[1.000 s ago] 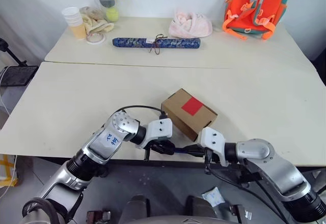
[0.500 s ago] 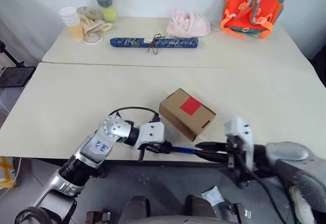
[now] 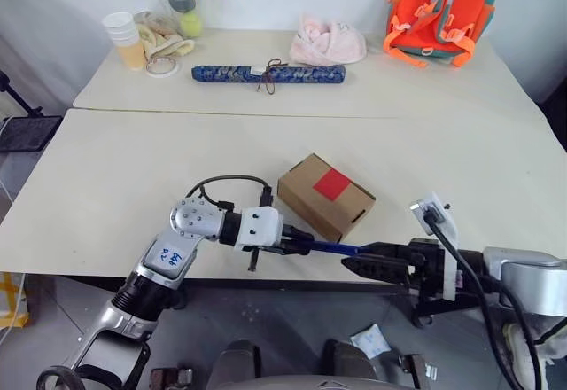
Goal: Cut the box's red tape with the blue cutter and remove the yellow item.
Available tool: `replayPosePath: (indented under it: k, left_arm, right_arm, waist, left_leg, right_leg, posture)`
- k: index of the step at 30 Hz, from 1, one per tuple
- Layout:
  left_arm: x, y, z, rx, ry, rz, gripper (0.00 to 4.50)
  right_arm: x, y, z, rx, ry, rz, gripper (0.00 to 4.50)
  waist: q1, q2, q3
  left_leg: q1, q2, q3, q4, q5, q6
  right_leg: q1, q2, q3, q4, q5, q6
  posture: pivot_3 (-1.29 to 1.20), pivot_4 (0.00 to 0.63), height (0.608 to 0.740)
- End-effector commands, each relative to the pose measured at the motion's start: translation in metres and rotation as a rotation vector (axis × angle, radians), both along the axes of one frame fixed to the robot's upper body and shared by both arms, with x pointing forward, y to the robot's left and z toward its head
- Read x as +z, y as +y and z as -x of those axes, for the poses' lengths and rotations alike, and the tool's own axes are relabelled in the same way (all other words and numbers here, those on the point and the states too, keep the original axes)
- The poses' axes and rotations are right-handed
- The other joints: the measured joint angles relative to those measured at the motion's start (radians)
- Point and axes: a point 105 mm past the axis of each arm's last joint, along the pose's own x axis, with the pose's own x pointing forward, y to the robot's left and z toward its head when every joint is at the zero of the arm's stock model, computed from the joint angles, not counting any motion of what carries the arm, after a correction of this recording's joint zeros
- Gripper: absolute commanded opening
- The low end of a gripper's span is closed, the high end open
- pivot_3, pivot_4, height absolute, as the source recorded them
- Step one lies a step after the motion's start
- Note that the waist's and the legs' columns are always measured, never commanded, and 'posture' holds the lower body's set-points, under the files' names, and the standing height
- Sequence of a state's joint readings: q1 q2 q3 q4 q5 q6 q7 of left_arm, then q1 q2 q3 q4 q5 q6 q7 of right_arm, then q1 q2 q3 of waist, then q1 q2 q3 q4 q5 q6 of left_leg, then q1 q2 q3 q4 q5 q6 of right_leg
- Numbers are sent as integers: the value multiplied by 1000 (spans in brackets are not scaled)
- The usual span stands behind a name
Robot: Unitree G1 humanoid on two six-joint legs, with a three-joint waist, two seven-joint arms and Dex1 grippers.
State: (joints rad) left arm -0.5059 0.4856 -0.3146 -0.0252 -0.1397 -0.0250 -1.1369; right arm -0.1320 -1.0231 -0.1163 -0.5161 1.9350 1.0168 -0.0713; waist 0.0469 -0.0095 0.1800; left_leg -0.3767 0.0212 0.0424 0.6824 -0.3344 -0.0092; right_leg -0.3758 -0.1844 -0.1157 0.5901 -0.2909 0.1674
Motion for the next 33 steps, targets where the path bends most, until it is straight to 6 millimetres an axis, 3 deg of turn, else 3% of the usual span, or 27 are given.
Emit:
replayPosePath:
  k: [1,6,13,29,33]
  left_arm:
    - [9,-4,2,-22,-41,22,464]
    - [9,-8,4,-22,-43,32,464]
    - [9,-8,5,-27,-43,31,464]
    - [9,-7,3,-25,-48,24,464]
    - [9,-7,3,-25,-48,26,464]
  right_arm:
    - [4,6,-1,-1,-3,-20,4443]
    - [-2,10,-1,5,24,-11,4443]
    - [-5,12,-6,-23,38,-28,2268]
    - [-9,20,-9,-11,57,-33,2268]
    - [-9,21,-13,-21,59,-40,1394]
  waist:
    - [0,0,0]
    - [4,0,0]
    - [2,0,0]
    - [2,0,0]
    - [2,0,0]
  left_leg:
    - [0,0,0,0,0,0]
    - [-1,0,0,0,0,0]
    - [-1,0,0,0,0,0]
    - [-1,0,0,0,0,0]
    - [-1,0,0,0,0,0]
  right_leg:
    - [0,0,0,0,0,0]
    - [0,0,0,-1,0,0]
    - [0,0,0,-1,0,0]
    - [0,0,0,-1,0,0]
    - [-1,0,0,-1,0,0]
  posture:
    - [0,150,740]
    - [0,150,740]
    - [0,150,740]
    - [0,150,740]
    - [0,150,740]
